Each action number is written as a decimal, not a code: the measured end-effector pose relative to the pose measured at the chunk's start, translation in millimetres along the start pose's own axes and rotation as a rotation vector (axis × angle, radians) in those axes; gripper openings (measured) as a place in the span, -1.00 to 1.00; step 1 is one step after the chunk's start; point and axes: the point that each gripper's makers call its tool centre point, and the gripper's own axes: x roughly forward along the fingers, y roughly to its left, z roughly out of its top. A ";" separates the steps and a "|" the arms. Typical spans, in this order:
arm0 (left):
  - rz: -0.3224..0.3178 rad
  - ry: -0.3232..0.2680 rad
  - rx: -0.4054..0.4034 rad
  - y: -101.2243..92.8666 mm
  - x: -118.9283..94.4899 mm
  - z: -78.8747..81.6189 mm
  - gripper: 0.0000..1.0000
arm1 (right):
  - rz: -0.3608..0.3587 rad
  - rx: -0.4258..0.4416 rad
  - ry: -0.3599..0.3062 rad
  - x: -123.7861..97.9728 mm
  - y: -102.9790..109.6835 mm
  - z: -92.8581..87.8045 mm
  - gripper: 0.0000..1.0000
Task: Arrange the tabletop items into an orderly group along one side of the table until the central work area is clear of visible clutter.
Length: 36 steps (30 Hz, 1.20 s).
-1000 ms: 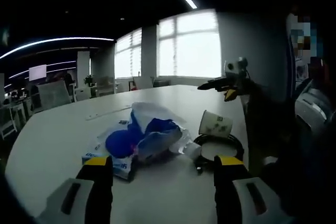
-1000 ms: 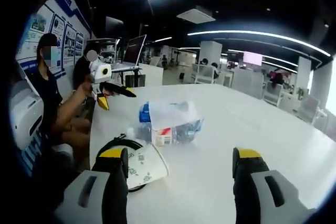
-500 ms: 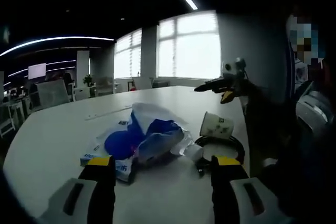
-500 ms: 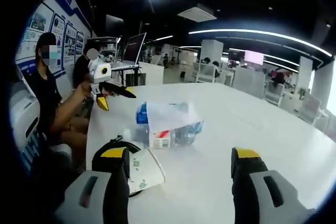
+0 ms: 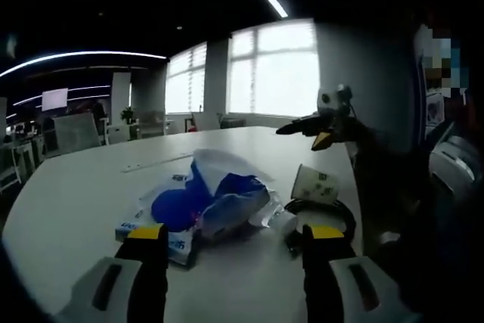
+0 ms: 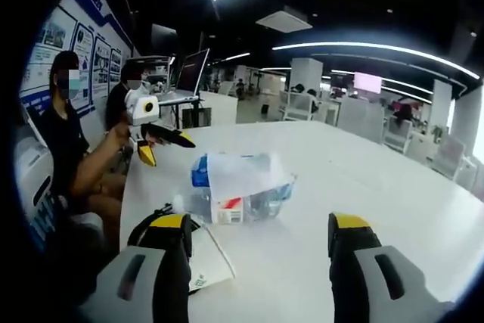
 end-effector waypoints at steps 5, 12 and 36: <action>-0.006 -0.020 -0.015 2.7 2.5 0.7 0.35 | 0.000 0.008 -0.011 3.8 -2.9 3.1 0.36; -0.013 -0.019 -0.019 3.4 7.3 1.3 0.31 | 0.002 0.022 -0.014 9.1 -9.2 6.1 0.32; -0.037 -0.018 -0.028 4.7 22.0 3.6 0.17 | 0.027 0.038 0.001 27.9 -6.4 9.9 0.14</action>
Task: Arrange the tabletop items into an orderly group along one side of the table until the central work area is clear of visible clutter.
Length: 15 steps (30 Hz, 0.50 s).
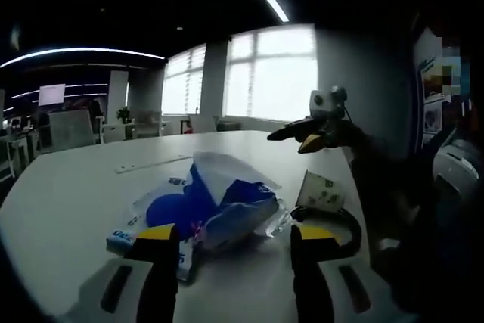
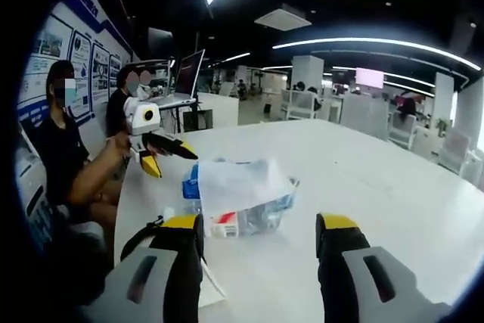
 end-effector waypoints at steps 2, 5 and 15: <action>-0.002 0.002 -0.001 -0.4 1.1 -0.3 0.16 | 0.002 0.001 0.003 1.7 -0.5 0.2 0.13; -0.007 0.006 -0.004 -0.4 3.3 -1.1 0.15 | 0.005 0.003 0.004 4.0 -0.7 1.2 0.10; -0.020 0.016 -0.012 -1.2 9.4 -2.6 0.11 | 0.014 0.022 -0.001 13.6 -5.1 4.0 0.00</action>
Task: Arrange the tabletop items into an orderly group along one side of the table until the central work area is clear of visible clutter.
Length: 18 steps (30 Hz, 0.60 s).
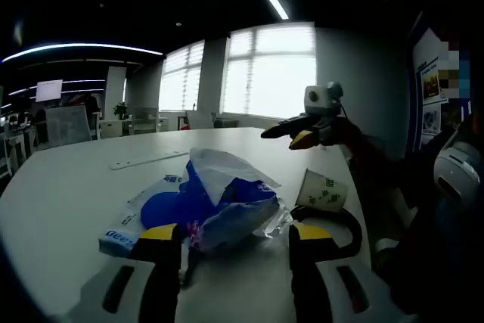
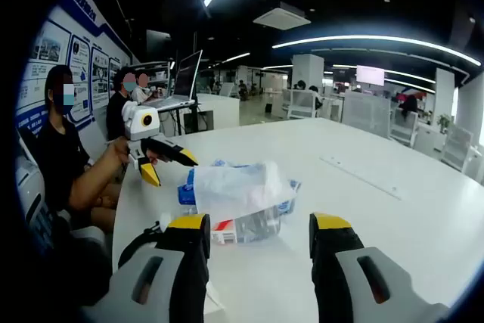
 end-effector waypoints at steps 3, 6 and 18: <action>-0.007 0.001 -0.002 -0.3 1.1 0.1 0.09 | 0.007 0.004 0.002 3.5 0.9 0.0 -0.01; -0.007 0.001 -0.002 0.5 1.9 0.0 0.08 | 0.009 0.005 0.008 6.6 0.6 -0.5 -0.03; -0.008 0.013 -0.014 8.9 7.6 -3.8 -0.03 | 0.042 0.002 0.003 18.9 5.4 4.7 -0.15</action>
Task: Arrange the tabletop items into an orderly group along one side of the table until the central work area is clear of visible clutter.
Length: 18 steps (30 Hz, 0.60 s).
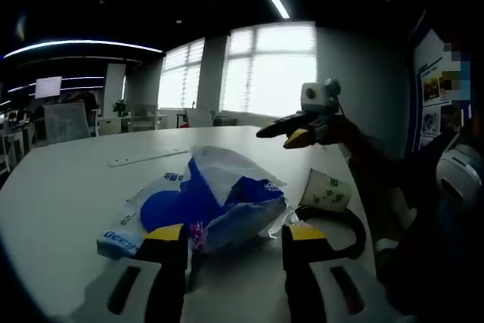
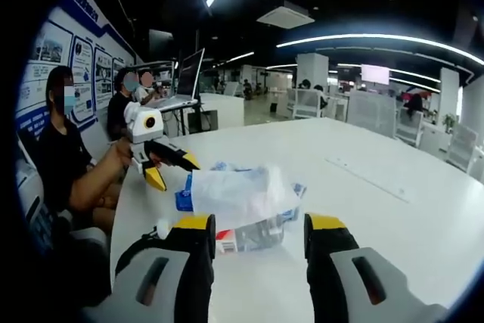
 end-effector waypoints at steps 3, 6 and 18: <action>0.001 0.005 0.000 1.0 0.3 -1.0 -0.03 | 0.003 0.003 0.004 4.2 -1.3 0.8 -0.17; 0.002 0.004 -0.002 2.6 0.9 -0.7 -0.03 | 0.004 0.007 0.007 7.9 -0.3 0.1 -0.20; -0.006 0.000 -0.007 3.1 4.3 2.8 -0.03 | 0.025 0.032 0.017 24.7 -8.5 -1.8 -0.28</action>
